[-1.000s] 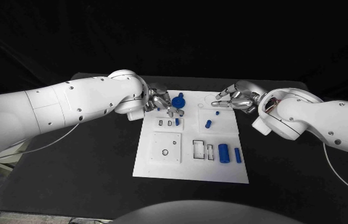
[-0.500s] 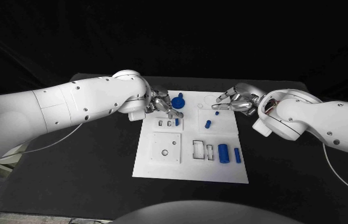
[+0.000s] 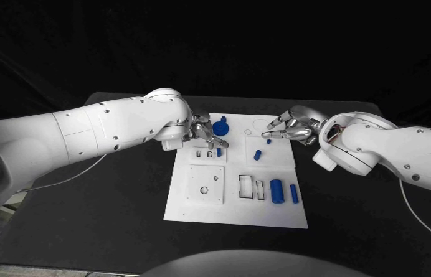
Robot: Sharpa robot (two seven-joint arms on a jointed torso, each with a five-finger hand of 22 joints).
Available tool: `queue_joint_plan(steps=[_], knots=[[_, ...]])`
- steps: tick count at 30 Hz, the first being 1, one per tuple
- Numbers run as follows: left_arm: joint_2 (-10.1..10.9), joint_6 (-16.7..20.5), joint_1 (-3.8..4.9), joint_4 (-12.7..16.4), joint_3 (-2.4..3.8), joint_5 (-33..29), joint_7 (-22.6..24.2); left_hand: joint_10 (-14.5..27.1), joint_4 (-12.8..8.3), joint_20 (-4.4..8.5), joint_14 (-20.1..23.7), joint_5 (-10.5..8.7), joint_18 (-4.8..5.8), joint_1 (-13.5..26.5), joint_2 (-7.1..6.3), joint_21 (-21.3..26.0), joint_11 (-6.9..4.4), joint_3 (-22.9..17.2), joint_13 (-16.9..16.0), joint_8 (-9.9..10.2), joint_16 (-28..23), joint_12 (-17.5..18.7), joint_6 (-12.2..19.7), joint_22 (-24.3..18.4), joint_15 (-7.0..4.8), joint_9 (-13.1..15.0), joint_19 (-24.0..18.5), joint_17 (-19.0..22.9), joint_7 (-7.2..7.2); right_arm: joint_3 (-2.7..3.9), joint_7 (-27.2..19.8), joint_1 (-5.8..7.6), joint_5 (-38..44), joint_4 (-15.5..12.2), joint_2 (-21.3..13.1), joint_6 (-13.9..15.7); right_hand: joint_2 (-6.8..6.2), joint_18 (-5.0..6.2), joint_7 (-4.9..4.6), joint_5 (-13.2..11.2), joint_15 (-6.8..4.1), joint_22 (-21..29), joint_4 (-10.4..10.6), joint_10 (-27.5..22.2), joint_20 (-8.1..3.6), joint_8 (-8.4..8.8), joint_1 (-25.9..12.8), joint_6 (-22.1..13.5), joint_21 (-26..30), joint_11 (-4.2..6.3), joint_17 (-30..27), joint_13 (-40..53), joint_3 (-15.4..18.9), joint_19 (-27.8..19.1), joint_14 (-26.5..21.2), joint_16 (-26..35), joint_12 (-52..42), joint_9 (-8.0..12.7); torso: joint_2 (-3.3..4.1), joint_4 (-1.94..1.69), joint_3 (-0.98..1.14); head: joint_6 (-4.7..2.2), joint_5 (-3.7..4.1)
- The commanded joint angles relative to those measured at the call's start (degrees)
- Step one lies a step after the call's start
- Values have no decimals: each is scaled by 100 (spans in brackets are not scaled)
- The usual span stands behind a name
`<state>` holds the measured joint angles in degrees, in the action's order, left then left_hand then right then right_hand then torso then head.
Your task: Assemble the parts on the task board
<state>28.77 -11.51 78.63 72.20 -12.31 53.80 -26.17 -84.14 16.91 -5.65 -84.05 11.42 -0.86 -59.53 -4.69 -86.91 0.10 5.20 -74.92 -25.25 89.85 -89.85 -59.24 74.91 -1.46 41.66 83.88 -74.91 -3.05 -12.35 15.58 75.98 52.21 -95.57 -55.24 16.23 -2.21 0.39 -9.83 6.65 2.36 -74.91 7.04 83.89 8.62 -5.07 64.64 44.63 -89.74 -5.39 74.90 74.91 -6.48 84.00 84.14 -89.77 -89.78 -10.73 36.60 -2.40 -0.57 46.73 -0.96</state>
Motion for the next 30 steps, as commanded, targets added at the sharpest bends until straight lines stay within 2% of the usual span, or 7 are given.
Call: queue_joint_plan(steps=[1, 6, 13, 16, 19, 25, 30], knots=[[-67, -240, -12, -18, 2, 114, -295, -586, 10, 15, -595, -20, -20, 87, 23, -20, -1, 0, -1508, 8, 15, -15, 50, 1333, -21, 22, 178, -1509, 3, -2, 40, -6, 62, 4, 1, -128, 52, -39, -3, 18, 15, -1509, 7, 611, 26, -20, 26, -32, -26, -7, 1510, 1509, 28, 600, 586, -23, -22, -6, 3, -2, -1, -9, 4], [-149, -280, -33, -39, 2, 211, -437, -586, 6, 10, -595, -8, -20, 185, 146, -18, 14, -24, -1508, 56, 15, -15, 89, 1337, -9, 58, 180, -1509, -13, -2, 54, -10, 62, 4, 7, -144, 60, -39, -4, 26, 15, -1509, 12, 611, 24, -25, 27, -31, -26, -7, 1510, 1509, 30, 600, 586, -23, -22, -9, 2, -1, 2, -7, 0], [-212, -345, -58, -56, 2, 257, -685, -586, -2, 3, -595, 216, -21, 213, 245, -14, 20, -44, -1508, 101, 15, -15, 89, 1340, 0, 112, 180, -1509, -17, -2, 58, -16, 62, 2, 22, -143, 74, -39, -3, 50, 14, -1509, 17, 611, 23, -36, 34, -30, -26, -9, 1510, 1509, 34, 600, 586, -23, -22, -14, -1, 3, 1, -2, 5], [-229, -309, -72, -57, 2, 264, -777, -586, -10, 2, -595, 258, -18, 162, 419, -22, 10, -91, -1508, 113, 15, -15, 55, 1349, -5, 152, 195, -1509, -5, -2, 57, -19, 62, 0, 22, -144, 76, -39, -3, 54, 14, -1509, 18, 611, 23, -37, 35, -30, -26, -10, 1510, 1509, 35, 600, 586, -23, -22, -15, -1, -1, 0, -4, 10], [-251, -260, -84, -64, 2, 267, -845, -586, -13, 4, -595, 253, -14, 100, 536, -33, -2, -113, -1508, 124, 15, -15, 29, 1358, -14, 182, 214, -1509, 9, -3, 57, -21, 62, 2, 20, -140, 76, -39, -3, 54, 14, -1509, 18, 611, 23, -37, 35, -30, -26, -10, 1510, 1509, 35, 600, 586, -23, -22, -15, 1, -2, -1, -5, 15], [-283, -232, -98, -76, 2, 262, -908, -586, -6, 7, -595, 234, -10, 130, 575, -43, -6, -86, -1508, 128, 15, -15, 6, 1365, -20, 200, 232, -1509, 13, -3, 56, -24, 62, 4, 20, -138, 84, -39, -3, 63, 15, -1509, 20, 611, 22, -42, 40, -28, -26, -11, 1510, 1509, 35, 600, 586, -23, -22, -17, 0, -1, -3, 2, 19], [-303, -231, -103, -102, 2, 230, -918, -586, -9, 14, -595, 118, -11, 170, 636, -40, -11, -21, -1508, 153, 15, -15, -15, 1367, -27, 234, 232, -1509, 17, -3, 62, -26, 63, 6, 18, -137, 84, -39, -3, 63, 15, -1509, 20, 611, 22, -42, 40, -28, -26, -11, 1510, 1509, 35, 600, 586, -23, -22, -17, 3, -4, 0, 3, 13]])
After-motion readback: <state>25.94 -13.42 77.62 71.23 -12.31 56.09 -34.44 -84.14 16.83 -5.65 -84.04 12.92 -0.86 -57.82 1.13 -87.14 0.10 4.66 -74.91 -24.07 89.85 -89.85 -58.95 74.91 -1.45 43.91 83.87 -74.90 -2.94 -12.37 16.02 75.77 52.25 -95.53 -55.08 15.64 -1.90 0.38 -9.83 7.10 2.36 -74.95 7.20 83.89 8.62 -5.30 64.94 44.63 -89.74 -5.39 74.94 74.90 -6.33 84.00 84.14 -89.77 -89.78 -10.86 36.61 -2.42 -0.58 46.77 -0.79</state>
